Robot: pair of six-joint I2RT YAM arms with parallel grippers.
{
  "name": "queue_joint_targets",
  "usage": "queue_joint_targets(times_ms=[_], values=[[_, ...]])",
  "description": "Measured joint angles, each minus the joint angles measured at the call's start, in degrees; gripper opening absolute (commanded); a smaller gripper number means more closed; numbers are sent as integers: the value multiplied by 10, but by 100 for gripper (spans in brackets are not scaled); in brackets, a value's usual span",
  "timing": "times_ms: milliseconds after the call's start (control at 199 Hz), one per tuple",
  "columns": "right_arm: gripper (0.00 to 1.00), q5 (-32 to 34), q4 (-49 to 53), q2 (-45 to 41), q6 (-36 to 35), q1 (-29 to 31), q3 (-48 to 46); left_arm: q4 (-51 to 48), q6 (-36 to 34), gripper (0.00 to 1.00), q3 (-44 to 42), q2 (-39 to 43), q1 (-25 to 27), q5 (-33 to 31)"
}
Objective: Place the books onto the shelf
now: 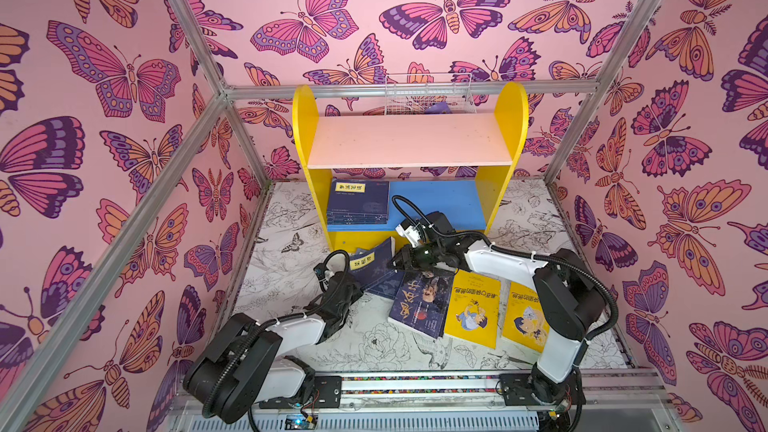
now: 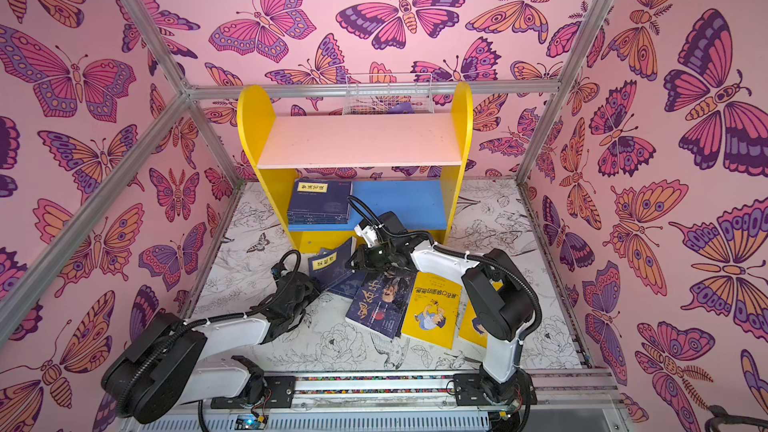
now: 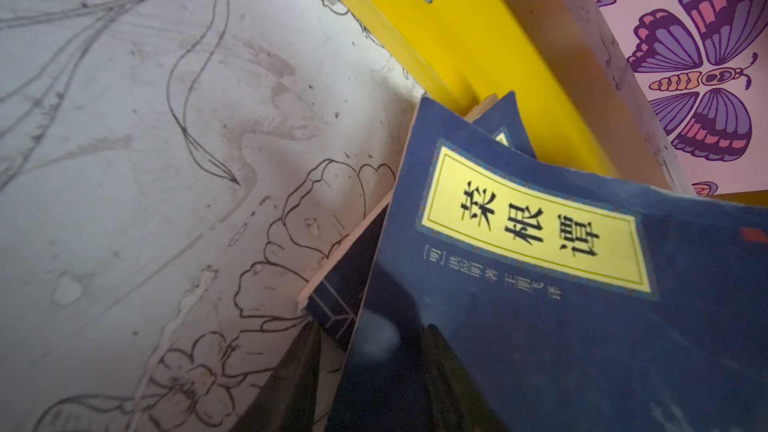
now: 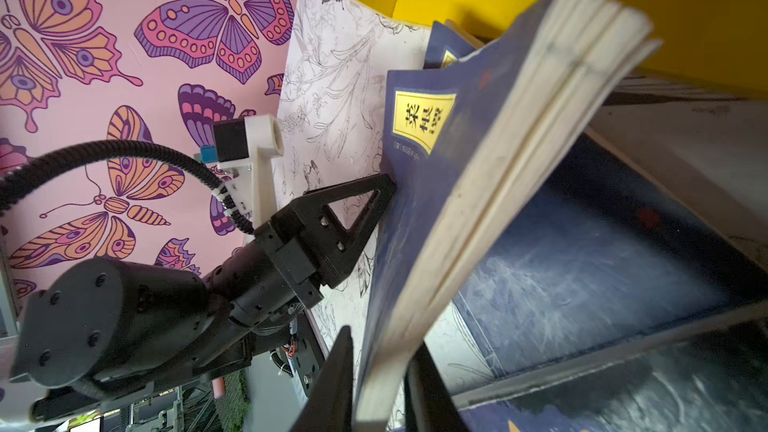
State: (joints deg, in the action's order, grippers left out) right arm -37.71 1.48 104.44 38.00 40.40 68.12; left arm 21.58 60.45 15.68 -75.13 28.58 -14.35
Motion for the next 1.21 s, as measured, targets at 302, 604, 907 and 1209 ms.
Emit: queue_joint_targets(times_ms=[302,604,907,1209], values=[[0,7,40,-10,-29,-1,-2,-41,11,52,-24,75,5,16],[0,-19,150,-166,-90,-28,-69,-273,48,55,2,331,8,-37],[0,-41,47,-264,-13,-68,-68,-412,74,55,16,409,7,-78],[0,-21,-193,-99,128,-75,35,-438,80,56,16,384,7,-67]])
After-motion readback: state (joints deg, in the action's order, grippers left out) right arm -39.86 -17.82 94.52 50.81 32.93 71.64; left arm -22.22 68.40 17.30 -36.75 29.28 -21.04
